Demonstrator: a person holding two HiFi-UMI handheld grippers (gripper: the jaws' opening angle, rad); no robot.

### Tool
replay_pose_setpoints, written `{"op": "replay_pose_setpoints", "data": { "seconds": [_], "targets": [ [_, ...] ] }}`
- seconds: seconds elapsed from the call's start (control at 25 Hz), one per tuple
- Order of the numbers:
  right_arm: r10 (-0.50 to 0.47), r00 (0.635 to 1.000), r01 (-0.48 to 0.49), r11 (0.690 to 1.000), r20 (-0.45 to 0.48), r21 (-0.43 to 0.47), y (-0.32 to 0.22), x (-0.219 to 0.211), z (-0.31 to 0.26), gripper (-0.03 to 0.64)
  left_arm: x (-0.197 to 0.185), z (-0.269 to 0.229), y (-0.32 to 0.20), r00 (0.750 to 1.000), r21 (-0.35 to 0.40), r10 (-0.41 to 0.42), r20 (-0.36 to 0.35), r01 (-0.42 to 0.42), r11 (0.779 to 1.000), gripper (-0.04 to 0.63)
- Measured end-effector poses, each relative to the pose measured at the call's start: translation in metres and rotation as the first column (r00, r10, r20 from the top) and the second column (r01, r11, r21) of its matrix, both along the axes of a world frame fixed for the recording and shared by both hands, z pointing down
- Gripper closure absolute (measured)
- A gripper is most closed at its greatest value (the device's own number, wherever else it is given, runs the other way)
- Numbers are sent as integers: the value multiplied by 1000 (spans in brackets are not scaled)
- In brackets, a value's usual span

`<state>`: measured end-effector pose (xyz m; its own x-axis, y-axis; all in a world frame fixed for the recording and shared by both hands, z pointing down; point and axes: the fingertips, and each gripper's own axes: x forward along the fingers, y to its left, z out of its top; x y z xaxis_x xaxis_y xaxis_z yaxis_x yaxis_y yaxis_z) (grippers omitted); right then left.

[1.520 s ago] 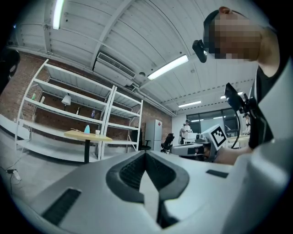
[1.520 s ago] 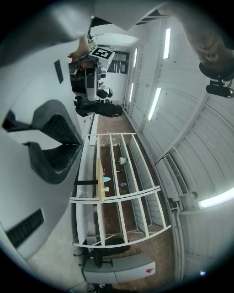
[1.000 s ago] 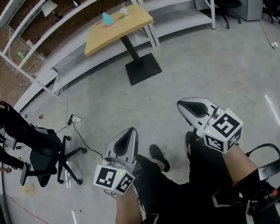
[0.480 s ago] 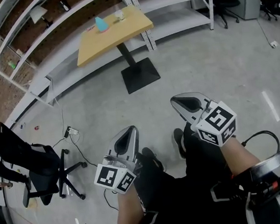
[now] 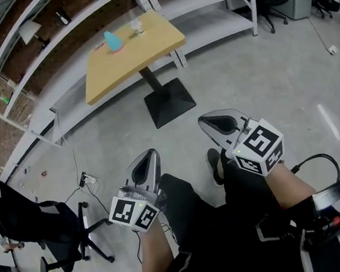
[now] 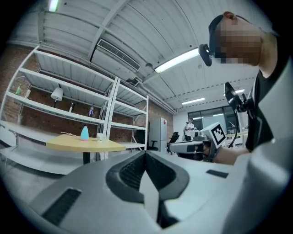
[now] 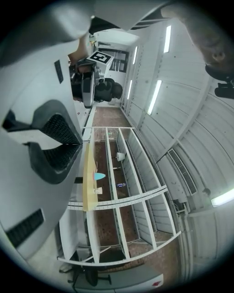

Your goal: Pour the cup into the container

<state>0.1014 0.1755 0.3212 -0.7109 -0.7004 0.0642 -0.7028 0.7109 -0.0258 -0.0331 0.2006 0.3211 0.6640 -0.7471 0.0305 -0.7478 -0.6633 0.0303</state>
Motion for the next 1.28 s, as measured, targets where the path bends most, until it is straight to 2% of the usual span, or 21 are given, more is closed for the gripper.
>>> {"op": "replay_pose_setpoints", "data": {
  "seconds": [0.32, 0.6, 0.92, 1.28],
  "targets": [
    [49, 999, -49, 999, 11, 8, -123, -9, -11, 617, -29, -8, -122, 1000, 19, -6, -25, 6, 1000, 596],
    [9, 1000, -8, 998, -17, 56, -230, -46, -27, 617, -66, -23, -228, 997, 64, -46, -56, 50, 997, 597],
    [47, 998, -49, 997, 43, 53, -370, -46, -28, 617, -81, -27, -370, 997, 41, -64, -51, 66, 997, 596],
    [104, 990, -110, 992, 93, 61, -501, -43, -45, 615, -90, -44, -485, 997, 54, -52, -48, 55, 997, 597]
  ]
}}
